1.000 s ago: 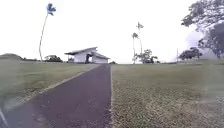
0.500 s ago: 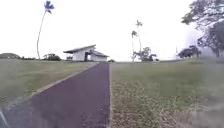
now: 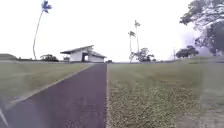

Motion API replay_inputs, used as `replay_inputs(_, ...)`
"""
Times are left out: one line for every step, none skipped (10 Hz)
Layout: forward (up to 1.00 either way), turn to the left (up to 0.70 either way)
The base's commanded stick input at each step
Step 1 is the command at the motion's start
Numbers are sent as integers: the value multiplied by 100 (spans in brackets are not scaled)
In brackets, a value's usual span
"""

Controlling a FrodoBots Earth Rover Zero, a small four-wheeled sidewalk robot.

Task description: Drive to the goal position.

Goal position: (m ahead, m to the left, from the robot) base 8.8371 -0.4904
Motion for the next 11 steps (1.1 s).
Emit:
replay_inputs(85,3)
replay_inputs(85,0)
replay_inputs(85,0)
replay_inputs(85,0)
replay_inputs(85,0)
replay_inputs(85,0)
replay_inputs(85,0)
replay_inputs(85,0)
replay_inputs(85,0)
replay_inputs(85,0)
replay_inputs(85,0)
